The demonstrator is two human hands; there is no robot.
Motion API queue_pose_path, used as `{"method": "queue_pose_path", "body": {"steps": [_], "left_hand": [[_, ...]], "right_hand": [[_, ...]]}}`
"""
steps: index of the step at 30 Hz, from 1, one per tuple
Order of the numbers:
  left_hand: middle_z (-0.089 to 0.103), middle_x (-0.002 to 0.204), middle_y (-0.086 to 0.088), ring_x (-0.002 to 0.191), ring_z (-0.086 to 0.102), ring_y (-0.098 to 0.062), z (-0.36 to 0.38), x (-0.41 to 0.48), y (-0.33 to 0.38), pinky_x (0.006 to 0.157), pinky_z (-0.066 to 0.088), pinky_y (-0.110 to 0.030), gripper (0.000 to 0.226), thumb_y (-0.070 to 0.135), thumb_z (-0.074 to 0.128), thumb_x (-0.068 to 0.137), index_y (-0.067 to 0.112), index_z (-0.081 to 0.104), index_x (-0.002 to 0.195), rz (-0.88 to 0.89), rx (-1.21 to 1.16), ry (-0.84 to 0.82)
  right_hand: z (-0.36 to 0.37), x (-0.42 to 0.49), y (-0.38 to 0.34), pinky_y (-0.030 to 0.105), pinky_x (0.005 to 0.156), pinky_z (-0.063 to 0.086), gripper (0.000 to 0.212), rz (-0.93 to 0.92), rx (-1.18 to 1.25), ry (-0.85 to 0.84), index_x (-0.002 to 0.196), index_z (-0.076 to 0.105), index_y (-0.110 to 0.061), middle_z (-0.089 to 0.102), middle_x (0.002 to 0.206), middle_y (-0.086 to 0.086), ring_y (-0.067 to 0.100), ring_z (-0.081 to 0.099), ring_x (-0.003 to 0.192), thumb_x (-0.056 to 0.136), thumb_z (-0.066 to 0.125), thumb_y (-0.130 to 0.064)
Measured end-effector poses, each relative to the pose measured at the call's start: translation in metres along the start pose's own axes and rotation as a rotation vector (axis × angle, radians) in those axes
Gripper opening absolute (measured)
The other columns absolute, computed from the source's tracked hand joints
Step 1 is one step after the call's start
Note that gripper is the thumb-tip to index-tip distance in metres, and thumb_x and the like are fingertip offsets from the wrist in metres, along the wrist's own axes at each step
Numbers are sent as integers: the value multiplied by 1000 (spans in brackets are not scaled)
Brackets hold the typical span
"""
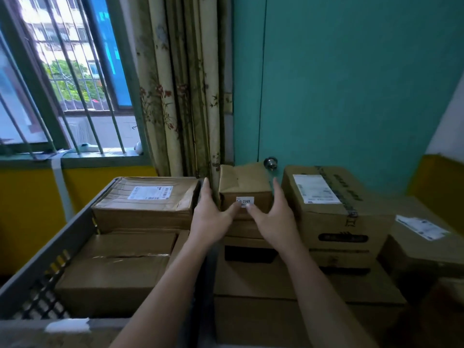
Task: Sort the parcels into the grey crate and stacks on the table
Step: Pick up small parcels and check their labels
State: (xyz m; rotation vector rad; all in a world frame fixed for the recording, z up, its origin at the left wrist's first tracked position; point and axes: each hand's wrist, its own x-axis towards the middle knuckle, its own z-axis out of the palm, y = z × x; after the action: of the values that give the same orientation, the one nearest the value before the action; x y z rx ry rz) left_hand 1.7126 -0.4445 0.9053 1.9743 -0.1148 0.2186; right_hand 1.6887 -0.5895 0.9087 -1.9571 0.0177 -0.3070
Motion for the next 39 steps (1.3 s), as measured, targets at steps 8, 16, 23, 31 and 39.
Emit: {"method": "queue_pose_path", "body": {"steps": [8, 16, 23, 31, 39], "left_hand": [[50, 147, 4, 136, 46, -11, 10, -11, -4, 112, 42, -32, 90, 32, 80, 83, 23, 29, 156, 47, -55, 45], [50, 137, 12, 128, 48, 3, 1, -108, 3, 106, 47, -33, 73, 43, 82, 76, 39, 46, 139, 218, -166, 186], [56, 136, 7, 128, 55, -12, 28, -174, -5, 100, 53, -38, 70, 46, 79, 71, 41, 49, 135, 169, -283, 218], [56, 129, 5, 121, 57, -14, 57, -214, -36, 92, 55, -43, 64, 55, 76, 74, 45, 51, 131, -8, -185, 112], [56, 124, 6, 120, 55, -5, 82, -247, -58, 89, 52, -20, 61, 51, 76, 72, 48, 51, 128, -82, -150, 109]], "right_hand": [[-6, -7, 7, 27, 111, 29, 86, -48, 35, -37, 158, 14, -28, 30, 159, -4, 14, 29, 144, 91, 69, -34], [-38, -93, 26, 4, 90, 43, 79, -187, 247, 85, 135, 35, -52, 45, 132, -34, -22, 45, 116, 80, 79, -16], [-56, -147, 45, 36, 100, 51, 68, -247, 191, 133, 136, 45, -48, 46, 135, -29, 2, 49, 128, 74, 73, -43], [-68, -183, 95, -2, 81, 39, 66, -93, 112, 61, 125, 41, -54, 38, 118, -46, -20, 43, 113, 73, 81, -53], [-66, -221, 130, 11, 87, 47, 74, 124, 201, -19, 119, 32, -82, 39, 118, -53, -17, 46, 118, 66, 71, -48]]}}
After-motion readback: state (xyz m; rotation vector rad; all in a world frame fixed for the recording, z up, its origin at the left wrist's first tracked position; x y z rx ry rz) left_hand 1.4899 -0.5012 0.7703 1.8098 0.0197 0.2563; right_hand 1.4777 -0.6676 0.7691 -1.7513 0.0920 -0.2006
